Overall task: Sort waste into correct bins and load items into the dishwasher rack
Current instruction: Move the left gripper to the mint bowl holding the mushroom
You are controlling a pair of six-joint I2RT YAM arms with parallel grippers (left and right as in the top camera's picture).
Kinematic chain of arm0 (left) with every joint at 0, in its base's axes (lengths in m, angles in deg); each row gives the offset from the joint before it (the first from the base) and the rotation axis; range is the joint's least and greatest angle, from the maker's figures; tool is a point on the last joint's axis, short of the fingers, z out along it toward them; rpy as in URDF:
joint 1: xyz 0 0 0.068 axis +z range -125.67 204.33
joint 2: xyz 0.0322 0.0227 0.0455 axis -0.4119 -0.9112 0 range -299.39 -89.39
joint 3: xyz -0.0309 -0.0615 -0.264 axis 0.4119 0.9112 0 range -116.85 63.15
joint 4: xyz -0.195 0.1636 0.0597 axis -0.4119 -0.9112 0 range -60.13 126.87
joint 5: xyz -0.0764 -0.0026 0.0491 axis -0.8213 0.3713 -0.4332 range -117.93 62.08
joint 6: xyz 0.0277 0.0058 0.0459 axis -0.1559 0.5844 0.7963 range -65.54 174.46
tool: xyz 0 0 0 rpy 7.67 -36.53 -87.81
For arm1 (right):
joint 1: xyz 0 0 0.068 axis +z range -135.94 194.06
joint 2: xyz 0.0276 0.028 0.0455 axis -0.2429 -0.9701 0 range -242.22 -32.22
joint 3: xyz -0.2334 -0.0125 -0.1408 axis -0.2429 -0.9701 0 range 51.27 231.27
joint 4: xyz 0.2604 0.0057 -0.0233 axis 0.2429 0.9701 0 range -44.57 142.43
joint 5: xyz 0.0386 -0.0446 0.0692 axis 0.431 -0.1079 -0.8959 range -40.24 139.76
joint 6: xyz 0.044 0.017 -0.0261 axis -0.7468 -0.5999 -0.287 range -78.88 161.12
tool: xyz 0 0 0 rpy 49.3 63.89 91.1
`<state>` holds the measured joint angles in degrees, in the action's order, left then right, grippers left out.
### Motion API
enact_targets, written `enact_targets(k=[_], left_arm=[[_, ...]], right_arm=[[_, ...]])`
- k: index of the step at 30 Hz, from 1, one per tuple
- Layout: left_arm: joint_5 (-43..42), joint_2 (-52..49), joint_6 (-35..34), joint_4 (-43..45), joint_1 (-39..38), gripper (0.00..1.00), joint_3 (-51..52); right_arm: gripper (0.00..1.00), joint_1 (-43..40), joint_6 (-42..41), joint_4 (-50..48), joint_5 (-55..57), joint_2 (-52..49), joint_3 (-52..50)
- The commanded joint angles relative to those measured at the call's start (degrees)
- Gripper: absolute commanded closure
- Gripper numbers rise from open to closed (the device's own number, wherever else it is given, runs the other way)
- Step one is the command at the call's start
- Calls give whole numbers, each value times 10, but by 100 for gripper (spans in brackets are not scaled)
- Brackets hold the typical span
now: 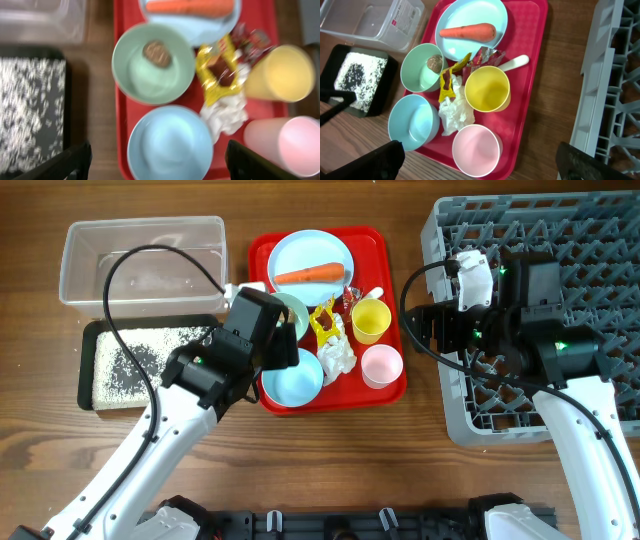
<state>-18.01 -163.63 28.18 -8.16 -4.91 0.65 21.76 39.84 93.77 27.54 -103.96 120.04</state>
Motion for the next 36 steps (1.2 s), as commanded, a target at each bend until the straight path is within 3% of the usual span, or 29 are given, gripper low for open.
enact_targets(k=[1,10,17,19,21,36], left_arm=[[-5,10,52,33,9,14,-35],[-59,-80,113,93,66,15,-36],[-82,-197,111,105,66,30,-36],[-107,-216,111,120,65,57,-36],[-109,-230,129,142,56,65,-36],[-107,-305,143,207,7,62,-36]], right_arm=[[0,1,-7,-3,-3,-5,9],[0,1,-19,-1,-3,-5,9],[0,1,-19,1,-3,-5,9],[0,1,-19,1,-3,-5,9],[0,1,-19,3,-3,-5,9],[0,1,-24,23,-3,-5,9]])
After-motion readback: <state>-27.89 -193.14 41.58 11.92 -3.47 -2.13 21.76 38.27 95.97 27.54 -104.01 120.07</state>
